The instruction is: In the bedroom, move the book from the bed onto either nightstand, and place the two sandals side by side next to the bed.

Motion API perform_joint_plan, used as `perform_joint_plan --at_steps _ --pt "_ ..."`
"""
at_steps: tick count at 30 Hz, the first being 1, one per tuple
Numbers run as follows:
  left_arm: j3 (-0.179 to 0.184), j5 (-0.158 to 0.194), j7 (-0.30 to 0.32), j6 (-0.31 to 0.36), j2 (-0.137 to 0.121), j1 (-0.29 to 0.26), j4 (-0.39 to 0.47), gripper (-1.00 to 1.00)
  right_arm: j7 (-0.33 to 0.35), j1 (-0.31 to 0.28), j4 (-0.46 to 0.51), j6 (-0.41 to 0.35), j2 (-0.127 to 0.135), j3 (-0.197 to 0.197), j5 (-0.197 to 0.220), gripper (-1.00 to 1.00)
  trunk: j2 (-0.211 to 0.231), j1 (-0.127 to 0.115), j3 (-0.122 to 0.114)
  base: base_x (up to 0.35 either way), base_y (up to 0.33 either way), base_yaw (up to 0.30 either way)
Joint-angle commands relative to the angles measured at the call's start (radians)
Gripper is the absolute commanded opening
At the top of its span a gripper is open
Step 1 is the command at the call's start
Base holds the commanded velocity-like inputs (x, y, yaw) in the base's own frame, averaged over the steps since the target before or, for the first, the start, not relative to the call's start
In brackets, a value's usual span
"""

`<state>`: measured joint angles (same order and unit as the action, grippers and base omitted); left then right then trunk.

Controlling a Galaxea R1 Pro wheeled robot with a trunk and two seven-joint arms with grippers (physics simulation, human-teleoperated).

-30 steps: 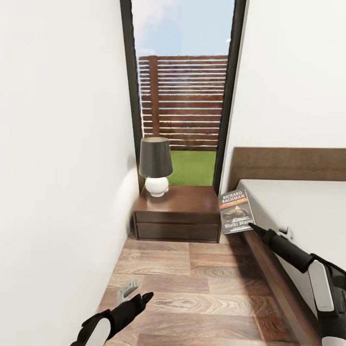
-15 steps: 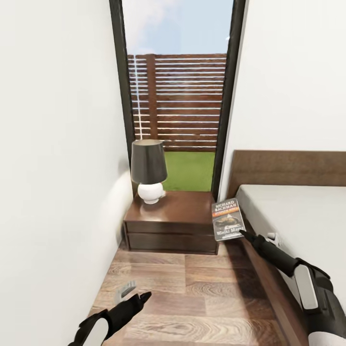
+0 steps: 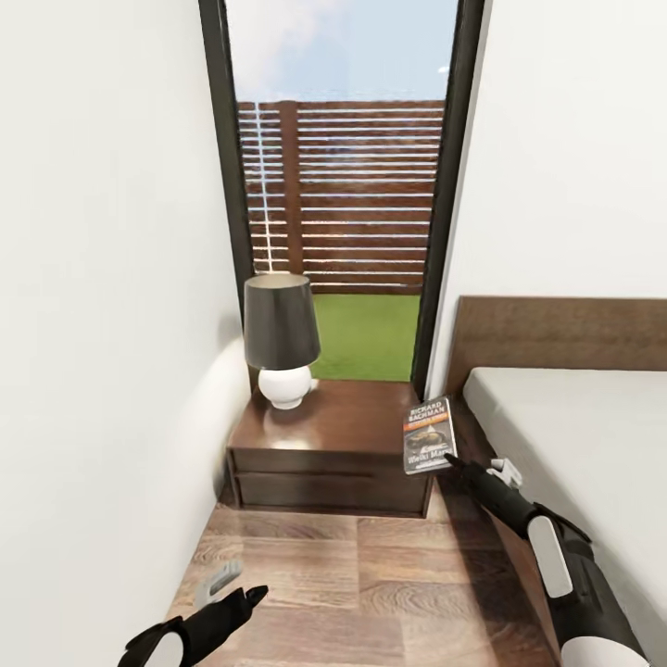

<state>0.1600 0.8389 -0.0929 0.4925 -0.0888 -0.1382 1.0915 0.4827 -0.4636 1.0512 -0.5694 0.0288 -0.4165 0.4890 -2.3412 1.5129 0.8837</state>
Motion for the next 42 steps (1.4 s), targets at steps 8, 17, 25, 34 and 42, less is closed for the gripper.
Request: perform_joint_plan --at_steps 8,17,25,34,42 --pt "0.003 0.009 0.004 0.001 -0.003 0.0 -0.01 1.0 -0.019 -0.001 -0.023 0.019 -0.006 0.021 0.016 -1.0 0.0 0.0 0.001 0.326 0.0 0.0" --pt "0.003 0.008 0.006 -0.004 -0.002 0.0 -0.015 1.0 -0.033 -0.006 -0.034 0.014 -0.009 0.027 0.017 -1.0 0.0 0.0 0.001 0.326 0.0 0.0" --pt "0.003 0.009 0.007 -0.005 -0.004 0.001 -0.03 1.0 -0.055 -0.06 -0.15 0.01 -0.009 0.049 0.015 -1.0 0.0 0.0 0.001 0.326 0.0 0.0" --pt "0.002 0.009 0.006 -0.006 -0.005 0.015 -0.047 1.0 -0.057 -0.094 -0.23 0.018 -0.009 0.056 0.012 -1.0 0.0 0.0 0.001 0.31 0.0 0.0" --pt "0.001 0.009 0.002 -0.007 -0.004 0.033 -0.08 1.0 -0.059 -0.101 -0.246 0.023 -0.01 0.057 0.011 -1.0 0.0 0.0 0.001 0.075 0.0 0.0"
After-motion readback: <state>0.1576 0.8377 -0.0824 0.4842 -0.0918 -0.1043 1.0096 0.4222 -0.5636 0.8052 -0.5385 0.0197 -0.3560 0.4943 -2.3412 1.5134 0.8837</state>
